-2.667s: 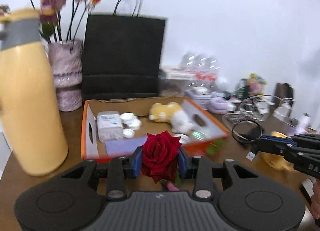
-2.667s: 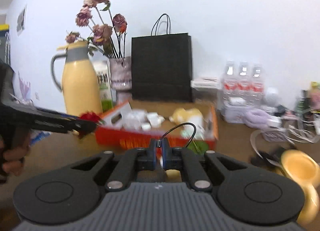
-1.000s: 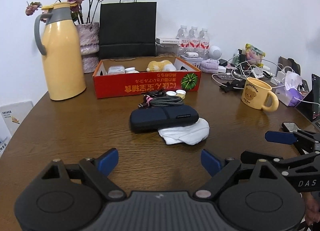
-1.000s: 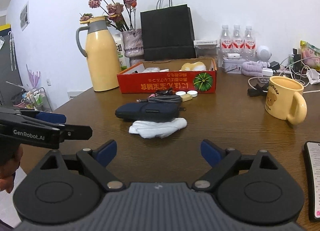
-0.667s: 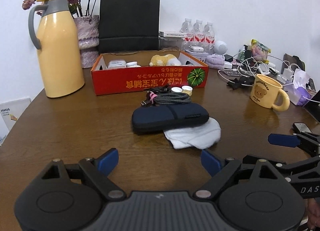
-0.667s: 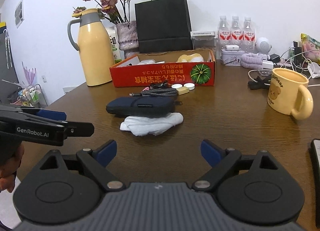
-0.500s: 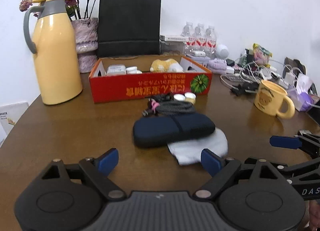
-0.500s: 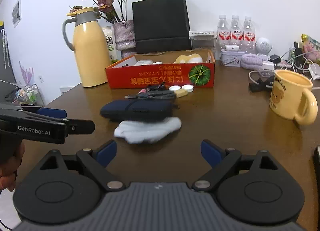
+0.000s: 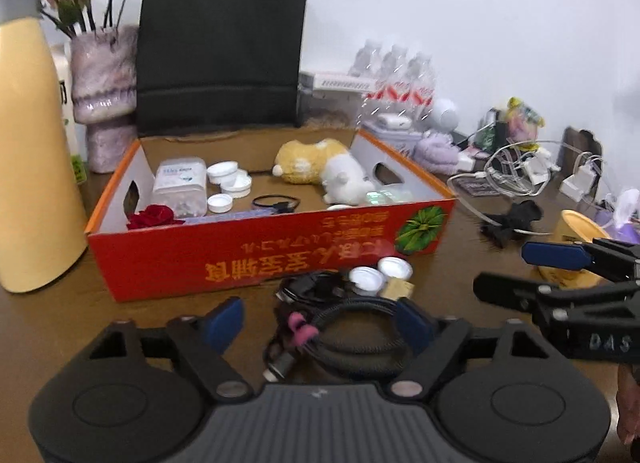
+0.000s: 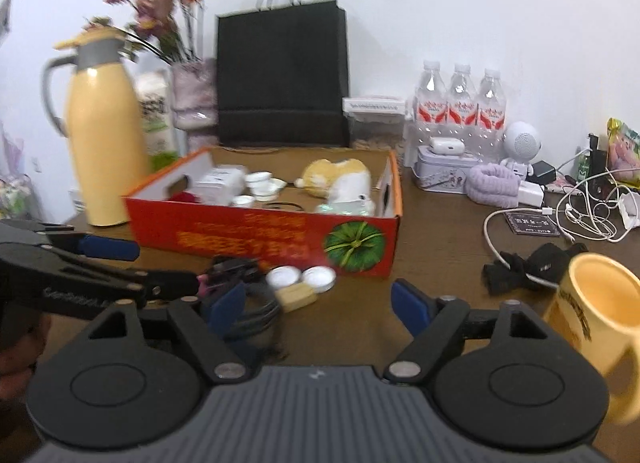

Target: Organize objects

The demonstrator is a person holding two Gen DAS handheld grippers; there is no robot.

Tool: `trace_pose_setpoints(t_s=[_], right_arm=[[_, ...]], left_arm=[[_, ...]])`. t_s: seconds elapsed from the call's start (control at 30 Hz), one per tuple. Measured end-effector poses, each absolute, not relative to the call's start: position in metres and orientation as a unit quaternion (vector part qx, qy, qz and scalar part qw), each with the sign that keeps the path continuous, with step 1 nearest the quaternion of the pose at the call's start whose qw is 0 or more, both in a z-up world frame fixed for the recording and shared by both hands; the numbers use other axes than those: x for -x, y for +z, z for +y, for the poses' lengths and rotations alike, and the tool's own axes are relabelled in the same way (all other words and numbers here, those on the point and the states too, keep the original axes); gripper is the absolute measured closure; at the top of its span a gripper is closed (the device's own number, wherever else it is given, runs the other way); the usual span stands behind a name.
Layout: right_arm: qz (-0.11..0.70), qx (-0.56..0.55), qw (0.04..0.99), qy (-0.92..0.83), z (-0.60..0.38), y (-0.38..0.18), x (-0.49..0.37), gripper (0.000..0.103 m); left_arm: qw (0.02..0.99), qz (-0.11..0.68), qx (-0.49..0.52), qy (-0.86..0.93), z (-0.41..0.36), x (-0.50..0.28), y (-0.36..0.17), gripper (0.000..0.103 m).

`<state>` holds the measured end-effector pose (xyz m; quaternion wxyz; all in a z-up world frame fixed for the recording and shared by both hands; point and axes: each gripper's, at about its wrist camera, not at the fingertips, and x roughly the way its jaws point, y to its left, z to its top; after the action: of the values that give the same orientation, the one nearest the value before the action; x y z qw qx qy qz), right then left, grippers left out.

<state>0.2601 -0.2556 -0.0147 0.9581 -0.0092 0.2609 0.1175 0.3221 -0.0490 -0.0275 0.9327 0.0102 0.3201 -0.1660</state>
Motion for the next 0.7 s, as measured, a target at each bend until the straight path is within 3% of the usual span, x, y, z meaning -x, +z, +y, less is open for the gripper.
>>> trace_pose_setpoints(t_s=[0.07, 0.13, 0.17, 0.3, 0.47, 0.57, 0.63, 0.67, 0.7], right_arm=[[0.275, -0.007, 0.954, 0.121, -0.257, -0.018, -0.281, 0.030], [0.281, -0.033, 0.949, 0.141, -0.257, -0.021, -0.300, 0.033], [0.283, -0.043, 0.946, 0.153, -0.255, -0.023, -0.309, 0.035], [0.307, -0.050, 0.941, 0.131, -0.251, -0.041, -0.339, 0.047], [0.329, -0.056, 0.936, 0.111, -0.254, -0.061, -0.351, 0.054], [0.335, -0.055, 0.934, 0.110, -0.253, -0.068, -0.359, 0.063], [0.331, -0.058, 0.934, 0.121, -0.251, -0.069, -0.361, 0.077], [0.330, -0.057, 0.934, 0.126, -0.250, -0.068, -0.360, 0.078], [0.327, -0.051, 0.935, 0.124, -0.248, -0.068, -0.360, 0.090]], left_arm=[[0.931, 0.314, -0.017, -0.184, -0.049, -0.337, -0.030, 0.026], [0.927, 0.321, -0.022, -0.191, -0.049, -0.352, -0.036, 0.039], [0.923, 0.330, -0.017, -0.196, -0.049, -0.360, -0.039, 0.041], [0.914, 0.354, 0.006, -0.198, -0.056, -0.386, -0.050, 0.041], [0.891, 0.388, -0.031, -0.235, -0.072, -0.399, -0.056, 0.039], [0.891, 0.382, -0.039, -0.242, -0.072, -0.392, -0.059, 0.051], [0.896, 0.369, -0.035, -0.243, -0.070, -0.384, -0.057, 0.054], [0.900, 0.360, -0.034, -0.245, -0.068, -0.379, -0.055, 0.055], [0.903, 0.351, -0.033, -0.246, -0.066, -0.374, -0.053, 0.055]])
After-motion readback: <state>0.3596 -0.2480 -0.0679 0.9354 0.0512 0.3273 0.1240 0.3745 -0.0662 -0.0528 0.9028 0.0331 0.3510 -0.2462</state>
